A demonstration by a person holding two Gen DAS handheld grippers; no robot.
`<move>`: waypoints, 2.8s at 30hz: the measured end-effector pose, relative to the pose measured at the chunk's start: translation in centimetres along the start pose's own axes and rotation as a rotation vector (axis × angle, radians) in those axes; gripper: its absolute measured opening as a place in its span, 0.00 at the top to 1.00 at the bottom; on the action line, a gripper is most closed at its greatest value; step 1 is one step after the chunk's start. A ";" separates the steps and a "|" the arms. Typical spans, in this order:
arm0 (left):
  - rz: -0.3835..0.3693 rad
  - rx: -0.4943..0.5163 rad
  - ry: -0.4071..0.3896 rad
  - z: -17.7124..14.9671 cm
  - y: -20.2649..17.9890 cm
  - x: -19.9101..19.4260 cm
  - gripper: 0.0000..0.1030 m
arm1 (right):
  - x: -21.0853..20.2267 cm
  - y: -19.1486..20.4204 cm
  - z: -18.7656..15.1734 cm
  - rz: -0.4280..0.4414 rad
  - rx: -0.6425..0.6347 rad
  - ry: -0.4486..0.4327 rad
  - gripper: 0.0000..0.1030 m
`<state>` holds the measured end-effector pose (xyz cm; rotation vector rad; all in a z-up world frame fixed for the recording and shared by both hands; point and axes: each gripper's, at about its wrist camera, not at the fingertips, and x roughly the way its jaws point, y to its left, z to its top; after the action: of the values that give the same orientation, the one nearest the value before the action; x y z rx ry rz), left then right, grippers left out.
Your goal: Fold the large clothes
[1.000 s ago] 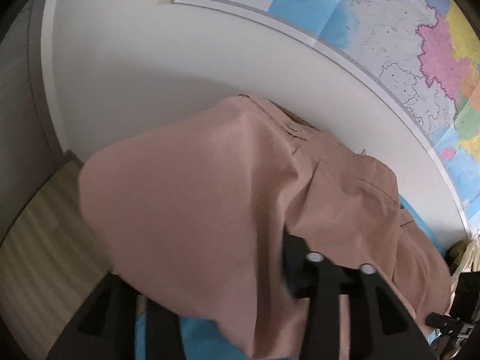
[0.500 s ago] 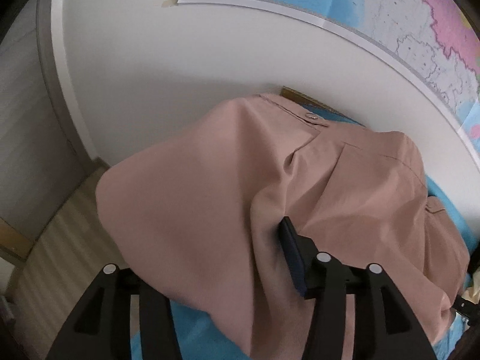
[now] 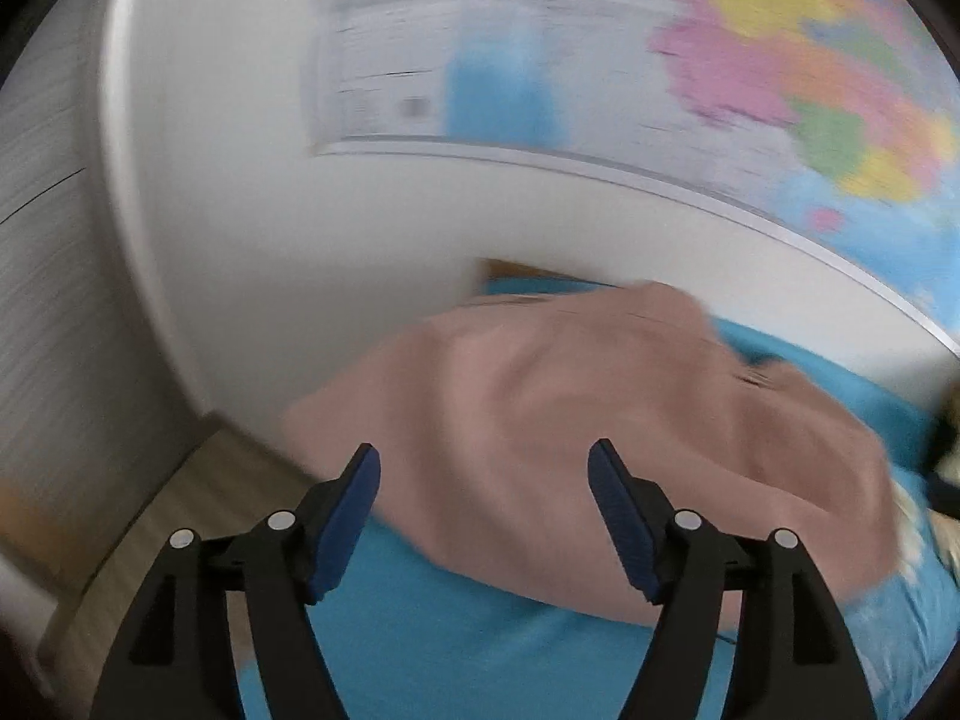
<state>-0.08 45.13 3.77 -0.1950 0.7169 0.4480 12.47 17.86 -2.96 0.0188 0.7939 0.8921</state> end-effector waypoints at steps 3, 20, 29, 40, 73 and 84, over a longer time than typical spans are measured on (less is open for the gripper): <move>-0.076 0.040 0.026 -0.7 -3.1 0.9 0.27 | 1.8 1.4 0.0 -0.006 -0.054 0.026 0.51; 0.002 0.067 0.107 -3.2 -6.5 3.8 0.27 | 6.6 0.8 -0.6 -0.019 -0.039 0.116 0.52; 0.035 0.080 0.058 -4.6 -8.3 0.1 0.06 | 4.2 3.1 -1.4 -0.050 -0.131 0.057 0.25; 0.042 0.012 0.006 -6.7 -9.9 -3.7 0.06 | 1.8 5.1 -3.2 -0.079 -0.195 -0.012 0.06; 0.081 -0.039 -0.023 -12.3 -12.4 -11.3 0.06 | -4.2 7.4 -9.4 -0.059 -0.190 -0.070 0.05; 0.077 -0.066 -0.011 -13.2 -12.3 -12.2 0.06 | -5.4 7.6 -10.3 -0.060 -0.183 -0.089 0.05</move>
<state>-10.34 25.98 2.45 -0.2269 0.7007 0.5463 -1.21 15.94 -4.57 -0.1250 0.6245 0.8977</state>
